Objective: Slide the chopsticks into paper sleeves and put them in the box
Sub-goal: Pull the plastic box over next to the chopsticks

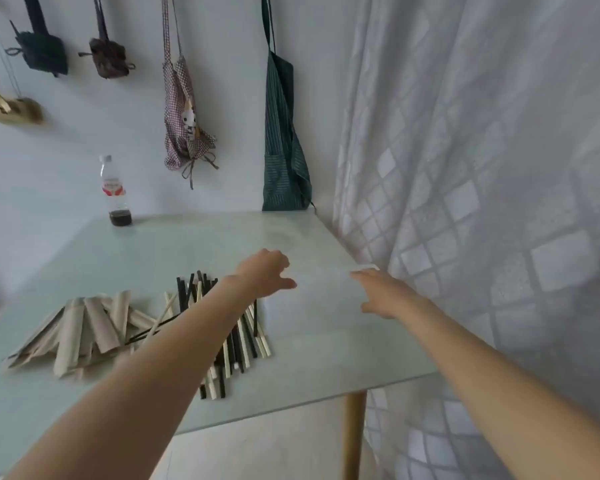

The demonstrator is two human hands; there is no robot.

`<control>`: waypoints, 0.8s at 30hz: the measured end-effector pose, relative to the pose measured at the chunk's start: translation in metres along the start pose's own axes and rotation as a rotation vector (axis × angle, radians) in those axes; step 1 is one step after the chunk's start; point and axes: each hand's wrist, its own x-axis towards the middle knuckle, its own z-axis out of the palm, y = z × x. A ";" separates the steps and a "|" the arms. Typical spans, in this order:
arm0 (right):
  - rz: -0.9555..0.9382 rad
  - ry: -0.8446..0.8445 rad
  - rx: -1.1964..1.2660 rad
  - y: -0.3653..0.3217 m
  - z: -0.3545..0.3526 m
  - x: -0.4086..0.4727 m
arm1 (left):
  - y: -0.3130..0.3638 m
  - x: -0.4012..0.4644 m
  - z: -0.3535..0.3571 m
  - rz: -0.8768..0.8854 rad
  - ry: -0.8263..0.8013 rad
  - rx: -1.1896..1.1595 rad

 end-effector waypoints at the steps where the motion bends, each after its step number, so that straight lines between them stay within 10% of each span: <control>1: 0.015 0.009 -0.030 0.003 0.003 0.002 | 0.005 0.001 0.006 0.018 -0.026 0.095; 11: -0.064 0.177 -0.365 0.008 0.012 0.025 | 0.035 0.017 0.021 0.144 -0.163 0.472; 24: -0.035 0.162 -0.430 -0.002 0.014 0.018 | 0.021 0.025 0.006 0.160 -0.177 0.278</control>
